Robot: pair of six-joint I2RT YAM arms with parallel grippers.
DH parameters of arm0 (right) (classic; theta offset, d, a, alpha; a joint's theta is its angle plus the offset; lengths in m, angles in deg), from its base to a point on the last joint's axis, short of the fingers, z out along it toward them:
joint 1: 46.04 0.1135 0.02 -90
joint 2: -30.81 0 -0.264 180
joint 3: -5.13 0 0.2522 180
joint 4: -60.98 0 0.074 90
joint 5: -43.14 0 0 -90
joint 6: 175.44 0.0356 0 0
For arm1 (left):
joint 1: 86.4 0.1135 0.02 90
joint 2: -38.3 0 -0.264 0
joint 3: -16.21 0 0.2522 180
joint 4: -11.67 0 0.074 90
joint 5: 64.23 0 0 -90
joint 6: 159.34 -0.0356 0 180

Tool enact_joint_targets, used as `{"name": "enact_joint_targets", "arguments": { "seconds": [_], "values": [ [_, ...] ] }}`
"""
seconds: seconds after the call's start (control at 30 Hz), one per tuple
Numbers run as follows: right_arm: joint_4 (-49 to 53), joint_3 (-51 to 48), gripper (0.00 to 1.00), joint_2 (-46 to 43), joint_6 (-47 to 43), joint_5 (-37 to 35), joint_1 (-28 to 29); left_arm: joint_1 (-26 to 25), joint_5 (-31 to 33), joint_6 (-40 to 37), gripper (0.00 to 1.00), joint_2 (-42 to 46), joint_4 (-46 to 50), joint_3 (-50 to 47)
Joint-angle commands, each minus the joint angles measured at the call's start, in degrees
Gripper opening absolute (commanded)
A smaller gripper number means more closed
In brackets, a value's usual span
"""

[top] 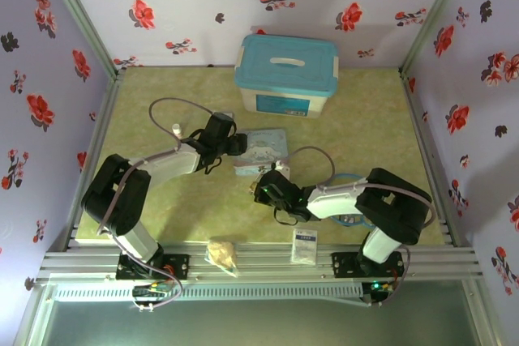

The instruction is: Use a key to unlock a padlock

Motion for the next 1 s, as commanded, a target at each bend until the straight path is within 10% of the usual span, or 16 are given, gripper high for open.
{"name": "enact_joint_targets", "arguments": {
  "seconds": [0.0, 0.37, 0.57, 0.97],
  "values": [
    [11.1, -2.87, 0.05, -2.0, -0.74, -0.66, -1.27, 0.79, 1.27, -1.4, 0.7, -1.37, -0.04, 0.52],
    [5.65, -8.05, 0.13, -7.59, -0.38, 0.98, -3.97, 0.83, 0.32, -1.06, 0.7, -0.58, -0.8, -0.16],
    [7.72, -3.4, 0.47, -6.57, -4.16, 0.71, -3.56, 0.83, -0.07, -1.41, 0.71, 0.17, -0.63, 0.34],
    [25.53, 11.4, 0.52, 4.33, -5.74, -5.79, 0.92, 0.84, -1.01, -1.65, 0.71, -0.64, -0.82, 1.24]
  ]
}}
